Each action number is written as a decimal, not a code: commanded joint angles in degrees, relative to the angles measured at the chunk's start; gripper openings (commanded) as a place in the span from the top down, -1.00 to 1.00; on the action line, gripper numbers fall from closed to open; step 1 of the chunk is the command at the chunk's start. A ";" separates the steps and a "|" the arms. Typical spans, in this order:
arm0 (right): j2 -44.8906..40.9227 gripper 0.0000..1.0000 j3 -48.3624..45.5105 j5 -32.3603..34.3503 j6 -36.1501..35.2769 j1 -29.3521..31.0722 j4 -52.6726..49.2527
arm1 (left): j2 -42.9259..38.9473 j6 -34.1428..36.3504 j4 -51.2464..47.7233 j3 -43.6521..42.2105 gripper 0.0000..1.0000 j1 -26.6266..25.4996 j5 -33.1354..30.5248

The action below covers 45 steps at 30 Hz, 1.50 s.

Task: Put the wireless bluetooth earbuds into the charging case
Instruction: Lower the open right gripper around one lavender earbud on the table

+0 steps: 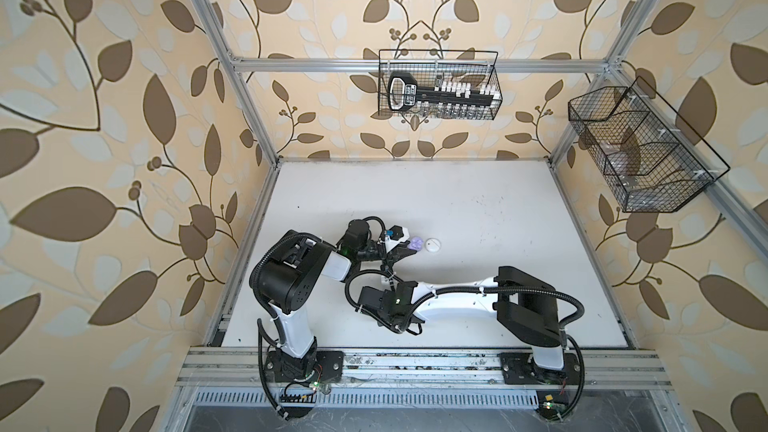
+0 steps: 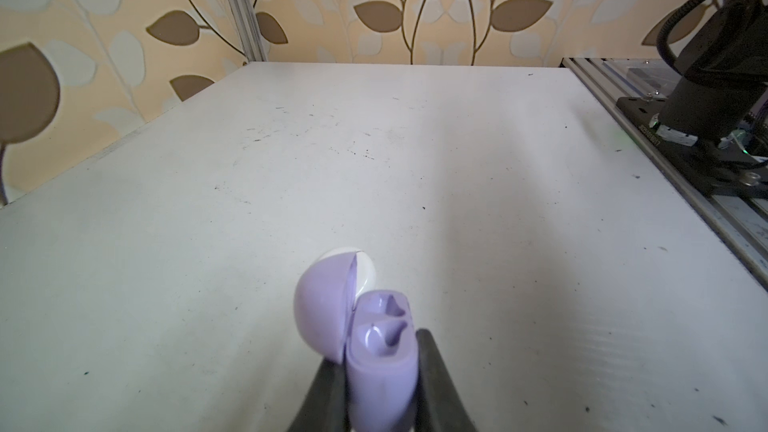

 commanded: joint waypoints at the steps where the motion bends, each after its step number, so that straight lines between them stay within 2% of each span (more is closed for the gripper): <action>1: 2.02 0.35 2.37 1.25 -0.01 0.37 -2.26 | 0.32 -0.71 2.73 -0.34 1.00 0.78 0.83; 31: 3.89 0.50 3.83 0.67 -0.65 0.51 -3.47 | 0.34 -0.65 2.69 -0.28 0.98 0.79 1.17; 45: 4.58 0.49 3.87 0.22 -1.11 0.62 -4.34 | 0.34 -0.57 2.61 -0.25 0.99 0.78 1.18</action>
